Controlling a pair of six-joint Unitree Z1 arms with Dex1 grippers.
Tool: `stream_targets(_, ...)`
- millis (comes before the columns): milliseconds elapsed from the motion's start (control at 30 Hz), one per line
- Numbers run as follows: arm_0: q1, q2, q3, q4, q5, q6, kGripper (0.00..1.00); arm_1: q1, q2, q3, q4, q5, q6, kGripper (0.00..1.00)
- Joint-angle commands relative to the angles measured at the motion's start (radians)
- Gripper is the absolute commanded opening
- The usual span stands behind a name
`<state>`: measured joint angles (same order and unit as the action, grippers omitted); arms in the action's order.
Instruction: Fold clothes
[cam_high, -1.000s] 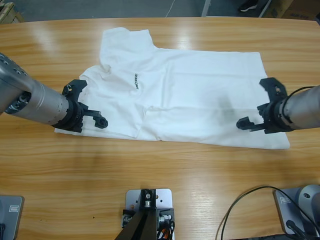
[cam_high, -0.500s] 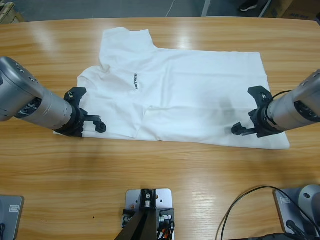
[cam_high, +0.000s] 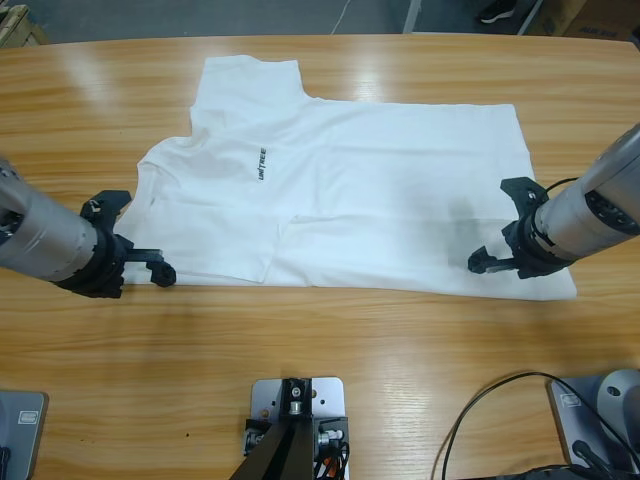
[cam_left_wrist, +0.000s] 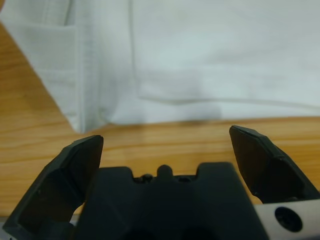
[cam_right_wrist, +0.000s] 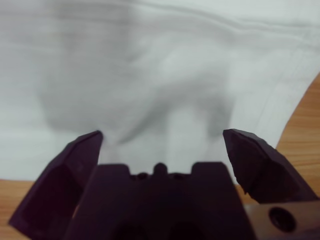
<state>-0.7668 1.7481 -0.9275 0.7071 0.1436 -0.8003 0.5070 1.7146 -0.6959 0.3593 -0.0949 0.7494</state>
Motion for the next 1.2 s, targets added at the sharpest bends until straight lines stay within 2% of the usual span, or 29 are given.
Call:
stream_targets(33, -0.009, -0.036, 0.037, 0.033, 0.014, -0.007, 1.0, -0.015, 0.076, -0.051, 0.096, -0.032, 0.035, 0.987)
stream_targets(133, -0.01, -0.055, 0.003, -0.007, 0.035, 0.006, 1.0, -0.015, -0.035, -0.047, 0.1, -0.036, -0.001, 0.991)
stream_targets(233, -0.046, -0.06, -0.074, -0.085, 0.033, 0.318, 1.0, -0.015, -0.12, -0.04, 0.106, -0.022, -0.039, 0.991)
stream_targets(333, -0.046, 0.006, -0.128, -0.121, -0.01, 0.582, 1.0, -0.015, -0.115, -0.04, 0.107, -0.017, -0.042, 0.987)
stream_targets(433, -0.034, 0.096, -0.125, -0.129, -0.044, 0.736, 1.0, -0.015, -0.107, -0.041, 0.106, -0.013, -0.042, 0.987)
stream_targets(533, -0.024, 0.158, -0.08, -0.208, -0.058, 0.829, 1.0, -0.015, -0.097, -0.044, 0.106, -0.011, -0.042, 0.987)
stream_targets(700, 0.009, 0.207, -0.041, -0.294, -0.062, 0.93, 1.0, -0.015, -0.075, -0.05, 0.104, -0.011, -0.044, 0.987)
stream_targets(933, 0.017, 0.221, 0.04, -0.32, -0.062, 0.951, 0.999, -0.015, -0.044, -0.055, 0.101, -0.016, -0.044, 0.987)
stream_targets(1200, -0.046, 0.192, 0.053, -0.312, -0.063, 0.891, 0.973, -0.023, -0.03, -0.059, 0.099, -0.024, -0.042, 0.987)
